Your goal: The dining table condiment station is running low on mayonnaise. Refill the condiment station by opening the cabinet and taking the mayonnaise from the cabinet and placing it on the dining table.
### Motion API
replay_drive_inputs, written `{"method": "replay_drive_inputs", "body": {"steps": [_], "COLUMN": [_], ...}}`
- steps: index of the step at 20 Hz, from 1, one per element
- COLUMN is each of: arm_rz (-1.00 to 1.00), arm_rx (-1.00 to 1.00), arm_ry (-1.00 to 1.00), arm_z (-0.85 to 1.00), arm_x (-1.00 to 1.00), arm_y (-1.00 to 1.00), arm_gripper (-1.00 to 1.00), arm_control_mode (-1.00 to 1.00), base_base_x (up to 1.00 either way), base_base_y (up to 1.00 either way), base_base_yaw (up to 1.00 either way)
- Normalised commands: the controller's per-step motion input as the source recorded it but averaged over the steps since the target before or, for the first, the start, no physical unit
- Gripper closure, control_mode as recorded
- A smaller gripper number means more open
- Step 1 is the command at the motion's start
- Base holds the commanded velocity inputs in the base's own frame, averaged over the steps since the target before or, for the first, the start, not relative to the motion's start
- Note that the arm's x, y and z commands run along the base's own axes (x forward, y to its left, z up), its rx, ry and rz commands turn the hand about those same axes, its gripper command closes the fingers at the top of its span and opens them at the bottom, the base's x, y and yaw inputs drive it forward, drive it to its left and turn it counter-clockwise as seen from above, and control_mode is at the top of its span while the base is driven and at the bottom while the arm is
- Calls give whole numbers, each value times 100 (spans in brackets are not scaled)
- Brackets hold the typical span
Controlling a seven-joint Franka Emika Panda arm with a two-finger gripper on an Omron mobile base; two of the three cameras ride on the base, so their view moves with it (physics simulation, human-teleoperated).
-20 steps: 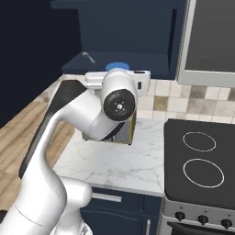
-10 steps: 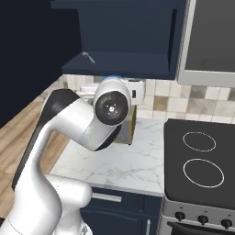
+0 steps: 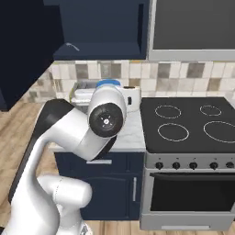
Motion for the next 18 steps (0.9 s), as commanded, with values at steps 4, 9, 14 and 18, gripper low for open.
{"method": "replay_drive_inputs", "body": {"steps": [4,9,14,18], "arm_rz": [0,0,0,0], "arm_rx": [0,0,0,0], "arm_ry": [0,0,0,0], "arm_z": [0,0,0,0], "arm_x": [0,0,0,0], "arm_y": [0,0,0,0], "arm_gripper": [100,100,100,100], "arm_control_mode": [100,100,100,100], "base_base_x": [-84,-61,-52,-47], "base_base_y": [-7,0,0,1], "base_base_yaw": [-67,-79,-84,-89]}}
